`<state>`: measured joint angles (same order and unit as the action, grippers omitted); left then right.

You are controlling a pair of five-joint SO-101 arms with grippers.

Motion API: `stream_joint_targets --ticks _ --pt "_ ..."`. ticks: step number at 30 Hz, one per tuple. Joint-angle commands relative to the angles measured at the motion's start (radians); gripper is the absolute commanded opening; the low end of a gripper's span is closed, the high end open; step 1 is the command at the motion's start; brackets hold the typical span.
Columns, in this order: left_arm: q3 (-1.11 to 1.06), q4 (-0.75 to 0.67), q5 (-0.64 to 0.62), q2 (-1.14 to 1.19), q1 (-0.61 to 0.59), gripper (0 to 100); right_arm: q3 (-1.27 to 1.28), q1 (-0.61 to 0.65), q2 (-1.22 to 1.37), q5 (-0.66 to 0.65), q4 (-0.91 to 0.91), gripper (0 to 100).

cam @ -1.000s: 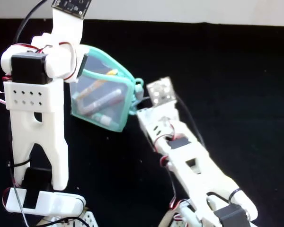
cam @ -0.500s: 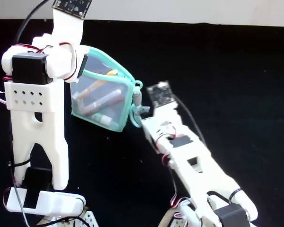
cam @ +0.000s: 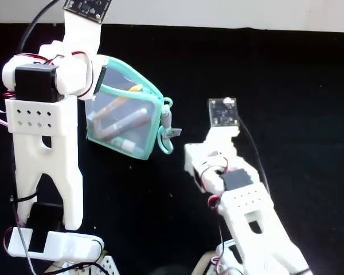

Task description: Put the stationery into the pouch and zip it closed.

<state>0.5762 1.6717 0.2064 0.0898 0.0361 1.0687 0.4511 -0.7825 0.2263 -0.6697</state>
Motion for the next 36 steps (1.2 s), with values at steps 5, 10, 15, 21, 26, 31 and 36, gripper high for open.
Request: stream_joint_targets --ticks 5,10,15,21,26,31,36 --pt "-0.065 0.017 -0.006 0.070 0.013 1 -0.033 0.196 -0.143 0.006 -0.039 35.3" --pt "-0.065 0.017 -0.006 0.070 0.013 1 0.022 0.197 -0.087 0.006 0.133 35.3" --pt "-0.065 0.017 -0.006 0.070 0.013 1 0.096 0.194 -0.004 0.005 0.318 35.3" --pt "-0.065 0.017 -0.006 0.070 0.013 1 0.105 0.193 0.084 -0.083 0.446 34.1" --pt "-0.065 0.017 -0.006 0.070 0.013 1 0.104 0.193 0.124 -0.175 0.504 22.5" --pt "-0.065 0.017 -0.006 0.070 0.013 1 0.101 0.193 0.173 -0.184 0.556 19.1" --pt "-0.065 0.017 -0.006 0.070 0.013 1 0.084 0.193 0.222 -0.201 0.555 2.9"
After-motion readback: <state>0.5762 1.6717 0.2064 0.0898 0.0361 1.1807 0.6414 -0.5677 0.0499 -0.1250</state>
